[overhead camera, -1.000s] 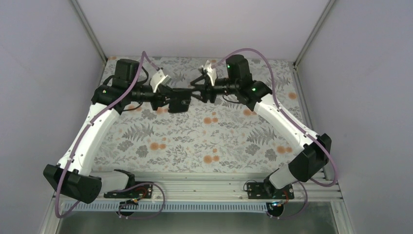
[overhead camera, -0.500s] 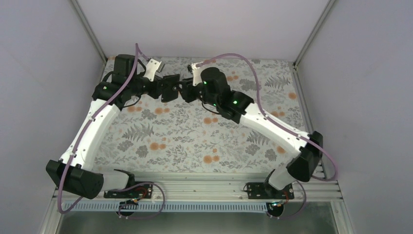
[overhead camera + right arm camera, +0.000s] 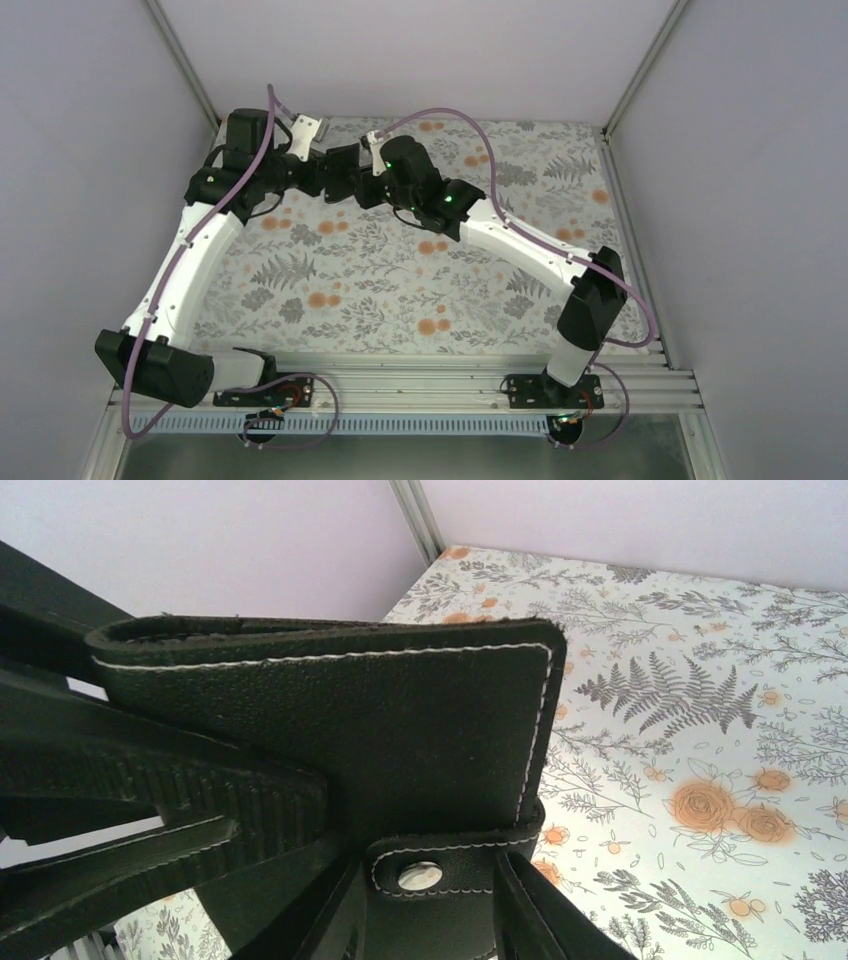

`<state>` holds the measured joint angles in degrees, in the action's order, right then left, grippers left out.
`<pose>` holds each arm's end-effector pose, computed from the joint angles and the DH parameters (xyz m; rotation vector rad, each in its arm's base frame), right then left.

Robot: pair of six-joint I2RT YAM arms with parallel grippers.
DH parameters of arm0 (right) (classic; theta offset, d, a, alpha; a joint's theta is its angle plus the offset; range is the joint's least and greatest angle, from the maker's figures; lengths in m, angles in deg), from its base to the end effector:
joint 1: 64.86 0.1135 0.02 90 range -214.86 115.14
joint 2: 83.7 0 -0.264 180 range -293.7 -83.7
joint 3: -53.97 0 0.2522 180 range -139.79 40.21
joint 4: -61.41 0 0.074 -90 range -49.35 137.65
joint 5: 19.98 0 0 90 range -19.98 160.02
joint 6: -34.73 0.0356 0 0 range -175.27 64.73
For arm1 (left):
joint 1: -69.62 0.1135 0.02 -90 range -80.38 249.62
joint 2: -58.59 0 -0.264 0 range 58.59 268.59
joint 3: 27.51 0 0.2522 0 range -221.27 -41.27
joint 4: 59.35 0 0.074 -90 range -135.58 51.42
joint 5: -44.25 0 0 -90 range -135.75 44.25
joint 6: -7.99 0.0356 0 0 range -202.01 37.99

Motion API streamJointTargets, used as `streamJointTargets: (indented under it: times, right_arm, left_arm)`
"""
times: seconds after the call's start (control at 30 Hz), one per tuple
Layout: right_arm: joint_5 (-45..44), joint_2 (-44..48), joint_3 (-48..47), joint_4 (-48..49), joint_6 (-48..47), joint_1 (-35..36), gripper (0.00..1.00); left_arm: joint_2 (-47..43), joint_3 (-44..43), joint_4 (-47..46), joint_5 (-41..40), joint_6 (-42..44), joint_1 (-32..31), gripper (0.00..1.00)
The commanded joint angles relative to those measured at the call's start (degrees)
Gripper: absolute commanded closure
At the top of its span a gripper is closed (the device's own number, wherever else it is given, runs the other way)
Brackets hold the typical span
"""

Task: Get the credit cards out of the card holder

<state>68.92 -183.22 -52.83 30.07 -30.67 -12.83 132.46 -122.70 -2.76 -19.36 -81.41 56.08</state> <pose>0.2552 0.3259 0.3611 -0.4832 2.0347 0.8253 0.2569 -0.0781 0.3977 0.5273 2.1166 -0.6308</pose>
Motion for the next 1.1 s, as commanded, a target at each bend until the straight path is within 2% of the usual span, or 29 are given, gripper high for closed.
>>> streamJointTargets:
  times: [0.0, 0.07, 0.2, 0.23, 0.33, 0.43, 0.53, 0.67, 0.77, 0.83, 0.9, 0.93, 1.0, 1.07]
  right_arm:
    - [-1.73, -1.16, -2.82, 0.71, 0.13, 0.63, 0.67]
    - [-2.96, -1.84, -3.61, 0.11, 0.21, 0.63, 0.73]
    - [-9.30, -2.79, -4.66, -2.55, 0.81, 0.42, 0.94]
    - [-10.85, -2.45, -4.23, -2.92, 0.88, 0.13, 0.96]
    - [-14.42, 0.40, 1.27, -2.19, 0.93, -2.56, 0.96]
    - [-15.42, 5.62, 10.06, -1.64, 1.47, -9.48, 0.96]
    - [-10.61, 11.05, 18.26, -0.67, 0.84, -19.73, 0.96]
    - [-1.86, 17.05, 22.66, 2.44, -7.99, -22.29, 0.95]
    - [14.14, 19.35, 22.11, 3.09, -15.43, -22.30, 0.66]
    - [26.40, 21.83, 22.18, 5.47, -17.84, -22.08, 0.45]
    - [37.62, 23.62, 22.78, 10.11, -17.46, -20.83, 0.10]
    - [42.60, 24.13, 23.26, 13.19, -16.12, -20.16, 0.02]
    - [51.31, 23.85, 23.43, 18.87, -13.43, -19.60, 0.01]
    - [54.38, 23.76, 22.45, 19.62, -14.53, -19.79, 0.01]
  left_arm:
    - [-1.18, -0.56, -1.43, 5.62, -1.04, -0.57, 0.97]
    - [-1.10, -0.40, -1.48, 6.30, -1.05, -0.61, 0.98]
    - [-1.29, -0.66, -1.18, 7.70, -0.68, -0.62, 0.98]
    - [-1.41, -0.66, -1.01, 7.66, -0.55, -0.59, 0.98]
    - [-1.90, -1.10, -0.31, 7.28, 0.06, -0.26, 0.98]
    - [-2.55, -1.95, 0.60, 6.06, 1.08, 0.78, 0.98]
    - [-3.15, -1.16, 0.76, 3.97, 1.58, 1.20, 0.98]
    - [-3.27, 0.15, 0.37, 4.11, 1.77, 1.42, 0.98]
    - [-2.87, -0.19, 0.03, 6.87, 2.65, 1.44, 0.98]
    - [-2.89, -0.59, 0.10, 4.10, 2.69, 1.42, 0.98]
    - [-2.97, -1.14, 0.55, 2.55, 3.71, 1.48, 0.98]
    - [-2.96, -1.53, 0.75, 4.13, 4.65, 1.50, 0.98]
    - [-2.44, -3.47, 3.03, 14.68, 8.81, 1.43, 0.98]
    - [-1.91, -6.59, 7.75, 29.02, 15.33, 1.40, 0.98]
